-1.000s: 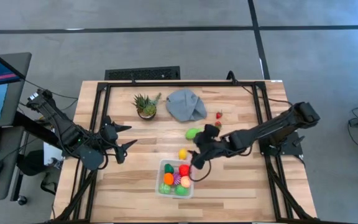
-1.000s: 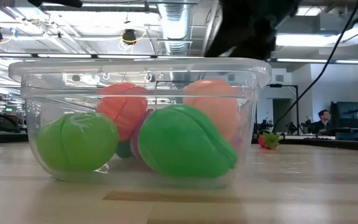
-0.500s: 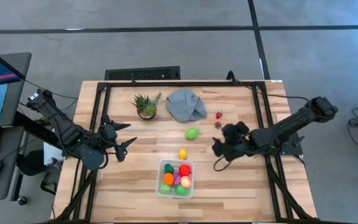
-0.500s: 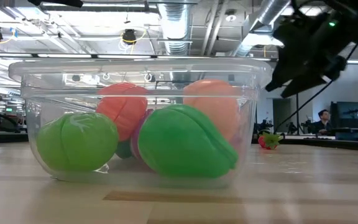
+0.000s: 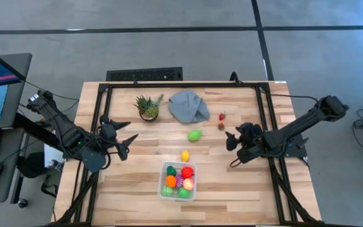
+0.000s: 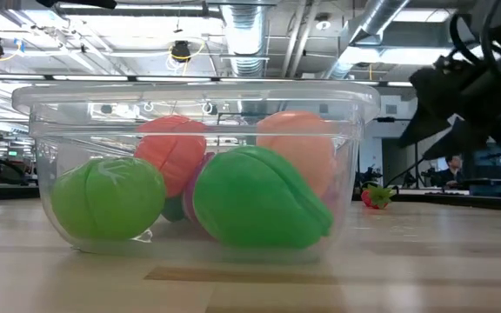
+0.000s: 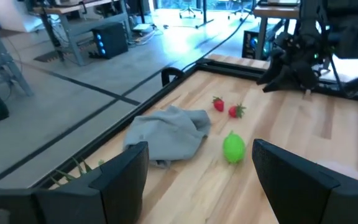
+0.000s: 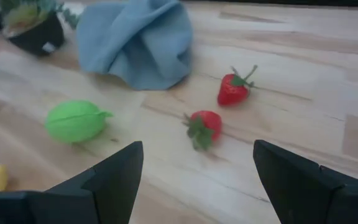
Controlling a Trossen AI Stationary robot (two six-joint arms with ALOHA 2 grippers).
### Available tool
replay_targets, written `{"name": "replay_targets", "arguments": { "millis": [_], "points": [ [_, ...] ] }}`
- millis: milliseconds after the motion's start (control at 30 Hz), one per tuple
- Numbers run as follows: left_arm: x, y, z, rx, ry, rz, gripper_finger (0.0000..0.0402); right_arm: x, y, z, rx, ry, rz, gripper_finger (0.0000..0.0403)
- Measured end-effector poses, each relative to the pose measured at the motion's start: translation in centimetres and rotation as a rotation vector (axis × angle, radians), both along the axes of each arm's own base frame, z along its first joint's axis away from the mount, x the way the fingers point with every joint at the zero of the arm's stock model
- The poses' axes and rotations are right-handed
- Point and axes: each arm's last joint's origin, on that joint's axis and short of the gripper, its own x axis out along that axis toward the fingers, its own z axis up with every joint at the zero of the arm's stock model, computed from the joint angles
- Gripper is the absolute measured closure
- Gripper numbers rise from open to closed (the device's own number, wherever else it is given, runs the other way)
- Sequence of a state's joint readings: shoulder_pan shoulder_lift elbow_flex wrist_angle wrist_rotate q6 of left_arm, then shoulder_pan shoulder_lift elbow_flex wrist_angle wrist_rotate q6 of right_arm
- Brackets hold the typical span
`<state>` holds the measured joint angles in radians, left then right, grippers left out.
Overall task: Pick and placing Produce into tupperware
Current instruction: Put the top red strawberry into the transparent bin
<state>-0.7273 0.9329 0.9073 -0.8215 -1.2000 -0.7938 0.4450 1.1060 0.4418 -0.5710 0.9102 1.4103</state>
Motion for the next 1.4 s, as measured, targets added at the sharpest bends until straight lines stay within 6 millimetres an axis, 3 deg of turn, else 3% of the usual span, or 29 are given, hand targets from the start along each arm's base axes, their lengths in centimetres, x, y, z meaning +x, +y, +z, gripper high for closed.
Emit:
{"name": "replay_targets", "arguments": {
  "millis": [367, 600, 967, 1167, 1400],
  "points": [
    [-0.6, 1.6, -1.8, 0.087, 0.124, 0.076, 0.0123, -0.5, -1.1, -2.6, 0.092, -0.197, -0.072, 0.0076],
    [-3.8, 4.6, -2.2, 0.076, 0.102, 0.151, 0.0123, 0.6, -3.6, -2.6, 0.227, -0.265, -0.219, 0.0076],
    [-8.9, 8.5, -2.8, -0.045, -0.109, 0.177, 0.0123, 2.5, -9.2, 0.2, 0.359, -0.161, -0.244, 0.0076],
    [-9.5, 8.9, -2.8, -0.056, -0.132, 0.164, 0.0123, 3.1, -10.3, 1.6, 0.397, -0.102, -0.252, 0.0076],
    [-9.4, 8.8, -2.8, -0.053, -0.125, 0.160, 0.0123, 4.9, -10.9, 0.9, 0.417, 0.034, -0.289, 0.0076]
  ]
}}
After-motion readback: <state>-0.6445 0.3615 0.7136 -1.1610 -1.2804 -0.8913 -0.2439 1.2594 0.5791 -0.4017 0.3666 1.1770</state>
